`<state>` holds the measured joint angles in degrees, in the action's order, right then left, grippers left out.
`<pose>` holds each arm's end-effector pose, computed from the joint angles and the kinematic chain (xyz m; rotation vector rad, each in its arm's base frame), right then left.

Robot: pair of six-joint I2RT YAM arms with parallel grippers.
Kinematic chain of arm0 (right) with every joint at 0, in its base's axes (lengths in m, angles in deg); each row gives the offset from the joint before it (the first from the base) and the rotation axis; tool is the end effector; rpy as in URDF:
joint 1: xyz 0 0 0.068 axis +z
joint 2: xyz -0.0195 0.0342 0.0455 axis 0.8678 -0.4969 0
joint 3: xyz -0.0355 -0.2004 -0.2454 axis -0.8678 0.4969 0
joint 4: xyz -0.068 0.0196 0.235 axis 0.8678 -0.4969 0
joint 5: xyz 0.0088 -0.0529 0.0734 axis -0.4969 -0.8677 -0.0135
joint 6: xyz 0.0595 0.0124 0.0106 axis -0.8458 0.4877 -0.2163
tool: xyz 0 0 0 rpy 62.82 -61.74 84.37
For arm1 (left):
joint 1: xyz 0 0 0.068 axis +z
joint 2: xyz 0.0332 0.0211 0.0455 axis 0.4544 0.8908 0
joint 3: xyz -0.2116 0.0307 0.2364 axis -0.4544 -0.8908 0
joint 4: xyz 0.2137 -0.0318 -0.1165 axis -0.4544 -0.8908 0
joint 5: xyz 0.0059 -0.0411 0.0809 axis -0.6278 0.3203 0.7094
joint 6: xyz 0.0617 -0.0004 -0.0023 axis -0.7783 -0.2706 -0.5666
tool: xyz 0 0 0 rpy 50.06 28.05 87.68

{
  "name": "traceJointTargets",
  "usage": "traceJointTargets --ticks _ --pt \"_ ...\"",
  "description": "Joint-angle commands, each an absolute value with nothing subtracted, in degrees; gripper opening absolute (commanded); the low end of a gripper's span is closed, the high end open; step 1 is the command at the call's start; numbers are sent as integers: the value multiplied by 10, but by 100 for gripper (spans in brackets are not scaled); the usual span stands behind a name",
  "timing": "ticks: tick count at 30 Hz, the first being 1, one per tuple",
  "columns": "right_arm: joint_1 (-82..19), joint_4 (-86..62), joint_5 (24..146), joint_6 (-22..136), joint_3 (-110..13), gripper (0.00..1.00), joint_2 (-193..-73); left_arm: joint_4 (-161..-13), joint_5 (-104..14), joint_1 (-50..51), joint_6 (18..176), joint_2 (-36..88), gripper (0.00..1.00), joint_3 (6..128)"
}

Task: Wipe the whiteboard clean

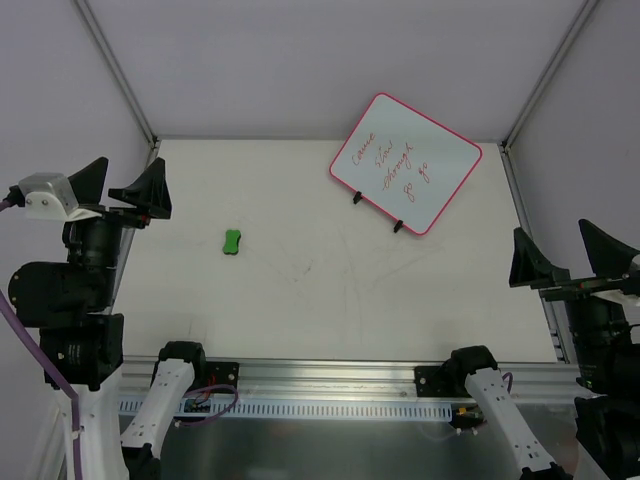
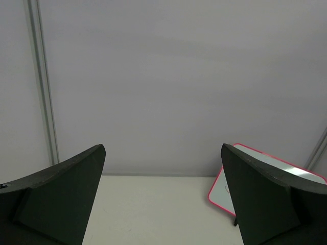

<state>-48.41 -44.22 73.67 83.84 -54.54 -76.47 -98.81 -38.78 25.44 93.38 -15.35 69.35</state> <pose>-0.0794 -0.0198 0.5168 -0.2573 1.1143 -0.1685 0.0007 -0.0020 0.5426 -0.0180 1.0366 -0.1664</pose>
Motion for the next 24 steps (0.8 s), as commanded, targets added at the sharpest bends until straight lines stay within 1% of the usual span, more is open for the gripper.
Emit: traceJointTargets --ticks 1,4,7,11,12,16,21,24 --pt "-482 -422 835 836 -531 99 -779 -976 -387 248 957 -143 99 683" --pt "-481 -421 837 792 -501 99 -787 -979 -397 248 975 -142 99 665" --pt "-481 -423 795 744 -457 99 -802 -982 -403 248 995 -144 99 640" --pt "-481 -425 780 681 -405 99 -821 -985 -416 248 1015 -143 99 604" --pt "-481 -424 755 667 -394 99 -824 -988 -417 248 1016 -143 99 596" --pt "-481 -399 746 646 -336 99 -842 -998 -421 248 1021 -141 99 540" --pt "-482 -396 680 638 -294 99 -917 -1011 -437 248 1027 -138 99 483" --pt "-481 -372 696 638 -279 99 -971 -1020 -443 248 1033 -136 99 457"
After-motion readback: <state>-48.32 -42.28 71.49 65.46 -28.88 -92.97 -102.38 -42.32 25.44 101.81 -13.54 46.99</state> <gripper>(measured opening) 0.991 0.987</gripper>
